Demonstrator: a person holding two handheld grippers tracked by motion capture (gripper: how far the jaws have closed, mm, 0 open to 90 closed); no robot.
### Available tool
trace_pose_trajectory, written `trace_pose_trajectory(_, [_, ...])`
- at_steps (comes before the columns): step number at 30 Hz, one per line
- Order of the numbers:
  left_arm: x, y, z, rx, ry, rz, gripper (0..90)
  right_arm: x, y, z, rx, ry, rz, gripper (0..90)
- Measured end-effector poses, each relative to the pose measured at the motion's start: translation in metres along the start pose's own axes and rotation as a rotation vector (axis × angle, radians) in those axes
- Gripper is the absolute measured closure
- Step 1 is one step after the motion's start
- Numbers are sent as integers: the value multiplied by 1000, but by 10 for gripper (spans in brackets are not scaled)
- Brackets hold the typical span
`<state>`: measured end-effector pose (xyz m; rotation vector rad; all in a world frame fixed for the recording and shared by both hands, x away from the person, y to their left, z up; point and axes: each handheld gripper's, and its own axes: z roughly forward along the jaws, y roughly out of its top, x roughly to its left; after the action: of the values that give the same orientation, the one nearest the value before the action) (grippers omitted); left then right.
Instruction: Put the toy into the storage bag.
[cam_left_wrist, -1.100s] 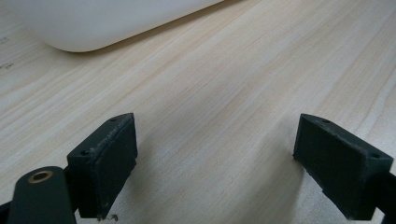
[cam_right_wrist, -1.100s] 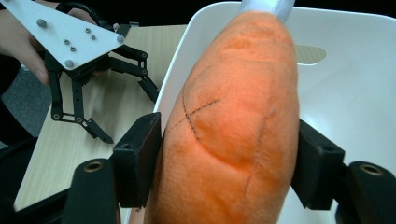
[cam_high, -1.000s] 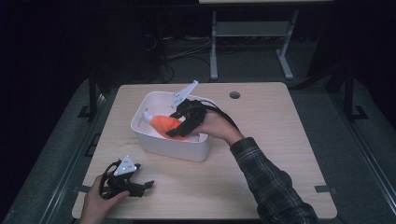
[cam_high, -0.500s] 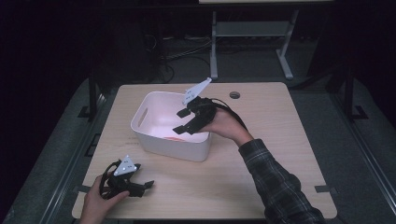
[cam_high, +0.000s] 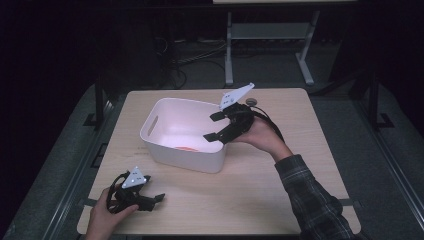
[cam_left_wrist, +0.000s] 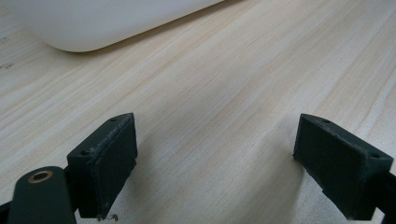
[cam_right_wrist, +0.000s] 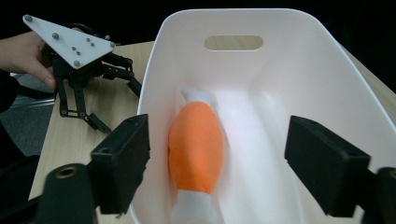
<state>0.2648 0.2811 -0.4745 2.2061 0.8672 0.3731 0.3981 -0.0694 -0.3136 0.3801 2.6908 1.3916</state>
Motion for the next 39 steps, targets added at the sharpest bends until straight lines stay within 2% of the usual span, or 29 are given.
trace_pose_trajectory(8, [0, 0, 0, -2, 2, -2, 126, 4, -21, -22, -24, -71, 51, 144])
trace_pose_trajectory(12, [0, 0, 0, -2, 1, -2, 126, 8, -35, -32, -30, -127, 77, 133])
trace_pose_trajectory(18, [0, 0, 0, -2, 1, -2, 126, 12, -58, -48, -58, -158, 137, 120])
trace_pose_trajectory(25, [0, 0, 0, -4, 1, -4, 126, 21, -88, -61, -69, -186, 181, 112])
trace_pose_trajectory(36, [0, 0, 0, -1, 1, -2, 126, 35, -138, -75, -74, -259, 250, 101])
trace_pose_trajectory(39, [0, 0, 0, -2, 0, -4, 126, 38, -150, -77, -48, -286, 276, 78])
